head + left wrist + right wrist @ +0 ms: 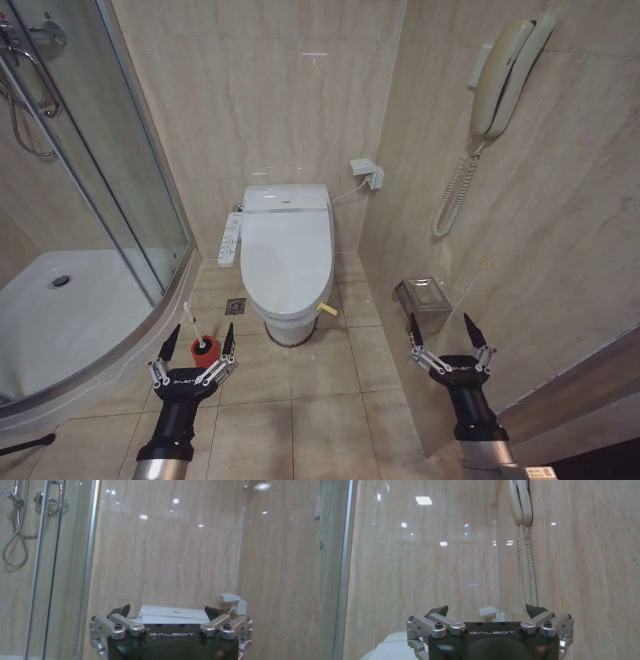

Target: Open the toilet lid, clean the toilet bowl with a toilet brush, close the toilet lid, and flush.

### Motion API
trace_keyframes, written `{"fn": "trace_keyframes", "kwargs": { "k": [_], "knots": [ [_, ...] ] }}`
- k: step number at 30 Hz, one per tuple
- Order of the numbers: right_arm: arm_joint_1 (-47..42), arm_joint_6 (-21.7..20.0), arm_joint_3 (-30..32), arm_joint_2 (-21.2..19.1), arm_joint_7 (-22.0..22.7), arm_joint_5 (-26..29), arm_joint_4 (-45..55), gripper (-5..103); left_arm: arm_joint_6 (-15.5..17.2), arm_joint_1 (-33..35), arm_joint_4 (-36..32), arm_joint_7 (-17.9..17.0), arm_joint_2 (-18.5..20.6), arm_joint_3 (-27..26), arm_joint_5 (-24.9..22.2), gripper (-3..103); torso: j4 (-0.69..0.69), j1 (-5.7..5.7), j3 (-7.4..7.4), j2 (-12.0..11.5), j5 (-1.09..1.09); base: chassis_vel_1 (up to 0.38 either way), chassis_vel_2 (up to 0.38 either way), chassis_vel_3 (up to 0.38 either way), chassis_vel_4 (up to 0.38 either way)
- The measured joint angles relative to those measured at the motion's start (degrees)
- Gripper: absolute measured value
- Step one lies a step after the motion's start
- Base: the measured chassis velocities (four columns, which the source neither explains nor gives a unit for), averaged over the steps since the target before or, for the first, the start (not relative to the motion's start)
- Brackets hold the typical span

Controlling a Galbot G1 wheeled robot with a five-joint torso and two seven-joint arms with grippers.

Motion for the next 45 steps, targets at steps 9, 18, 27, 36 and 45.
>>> {"fn": "trace_keyframes", "kwargs": {
  "k": [9, 18, 27, 36, 45],
  "knots": [
    [-0.01, 2.50, 0.60, 0.06, -1.19, 0.00, -0.89, 100, -2.14, -0.17, 1.23, -1.91, -1.00, 0.93, 1.73, 100, 0.00, 0.00, 0.00, 0.00, 0.00, 0.000, 0.000, 0.000, 0.000],
    [0.54, 3.44, 0.55, 0.10, -1.52, 0.15, -1.94, 100, -2.48, 0.24, 1.92, -2.06, -1.66, 1.63, 2.80, 100, 0.00, 0.00, 0.00, 0.00, 0.00, 0.000, 0.000, 0.000, 0.000],
    [1.24, 3.86, 0.54, 0.47, -1.90, 0.33, -3.10, 100, -2.52, 0.22, 2.88, -1.69, -1.78, 1.92, 3.00, 100, 0.00, 0.00, 0.00, 0.00, 0.00, 0.000, 0.000, 0.000, 0.000],
    [1.77, 4.05, 0.32, 0.50, -2.25, 0.59, -3.82, 100, -2.66, 0.02, 2.94, -2.01, -1.80, 1.49, 3.04, 100, 0.00, 0.00, 0.00, 0.00, 0.00, 0.000, 0.000, 0.000, 0.000],
    [1.89, 4.46, 0.04, 0.72, -2.49, 0.57, -4.30, 100, -2.75, 0.32, 2.24, -1.92, -1.72, 1.31, 2.46, 100, 0.00, 0.00, 0.00, 0.00, 0.01, 0.000, 0.000, 0.000, 0.000]
  ]
}}
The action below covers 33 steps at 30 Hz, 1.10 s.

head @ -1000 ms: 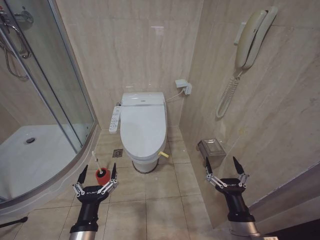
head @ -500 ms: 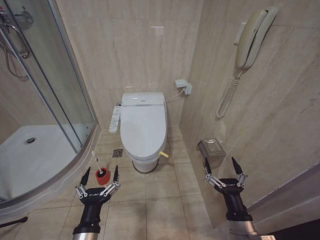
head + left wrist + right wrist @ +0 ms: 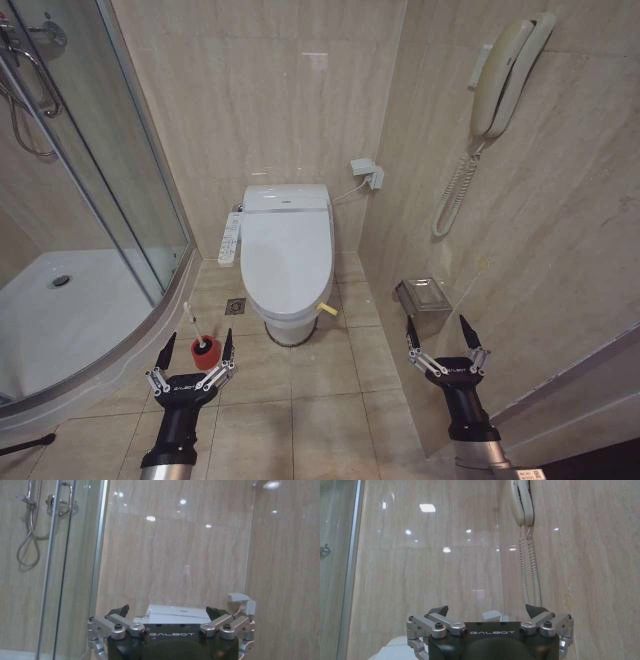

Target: Open the toilet lid, clean the toilet bowl with a toilet brush, close the toilet lid, and flush.

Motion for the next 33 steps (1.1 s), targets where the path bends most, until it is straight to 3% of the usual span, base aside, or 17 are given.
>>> {"fn": "trace_keyframes", "kwargs": {
  "k": [33],
  "knots": [
    [-0.45, 1.28, 0.42, 0.49, -0.67, 0.94, 0.43, 100, -0.80, -0.79, 1.03, 0.02, -0.09, 1.12, -0.88, 100, 0.00, 0.00, 0.00, 0.00, 0.00, 0.000, 0.000, 0.000, 0.000]
  ]
}}
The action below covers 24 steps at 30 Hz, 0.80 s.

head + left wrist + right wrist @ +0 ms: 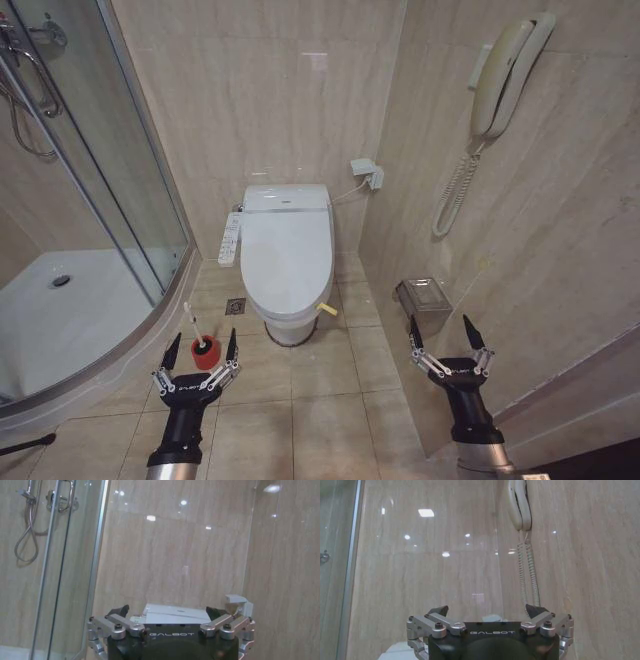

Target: Open the toilet lid, clean the toilet bowl with a toilet brush, close the toilet lid, and flush.

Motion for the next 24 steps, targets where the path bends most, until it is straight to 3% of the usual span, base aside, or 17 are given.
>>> {"fn": "trace_keyframes", "kwargs": {
  "k": [24],
  "knots": [
    [0.88, 1.86, -0.14, 0.48, 0.11, 0.61, -1.09, 100, -0.30, -0.10, 0.53, 0.12, 0.00, -0.06, -0.05, 100, 0.00, -0.01, -0.01, 0.00, -0.01, 0.120, 0.115, -0.112, -0.121]
  ]
}}
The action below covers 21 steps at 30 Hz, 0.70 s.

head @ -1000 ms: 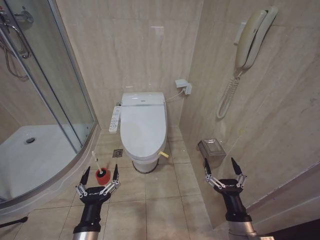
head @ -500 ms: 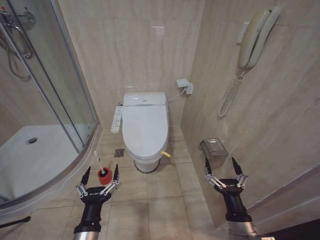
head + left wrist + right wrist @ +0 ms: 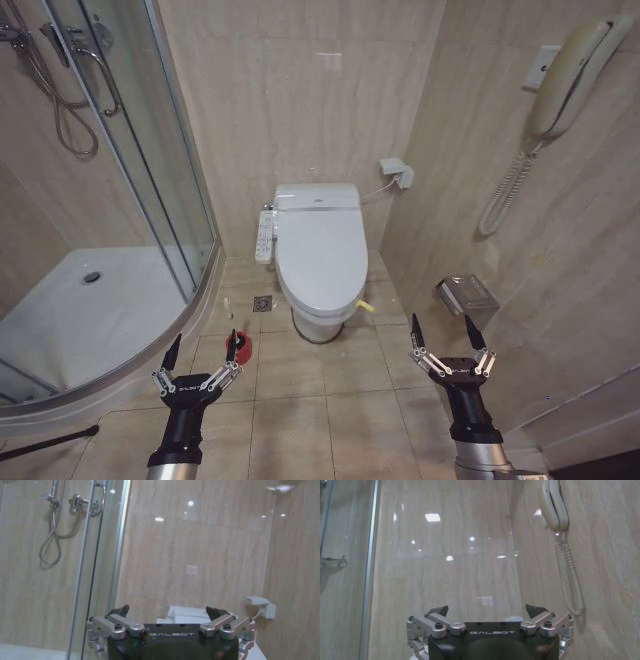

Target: Open the toilet lid, clean the toilet bowl with a toilet brush, close the toilet lid, and flush.

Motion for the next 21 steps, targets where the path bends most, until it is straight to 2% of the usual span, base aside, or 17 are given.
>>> {"fn": "trace_keyframes", "kwargs": {
  "k": [14, 21],
  "knots": [
    [0.27, 1.22, 0.24, 0.06, -2.01, 0.83, -0.33, 100, -0.42, 0.28, 0.02, 0.11, -0.29, 0.09, 0.23, 100, 0.01, -0.01, 0.00, 0.00, 0.01, -0.022, -0.018, 0.019, 0.013],
    [0.49, 1.26, 0.52, 0.03, -2.07, 1.23, -0.43, 100, -0.72, 0.46, 0.00, 0.18, -0.44, 0.13, 0.38, 100, 0.00, -0.01, 0.00, 0.00, 0.01, -0.067, 0.063, 0.054, -0.068]
  ]
}}
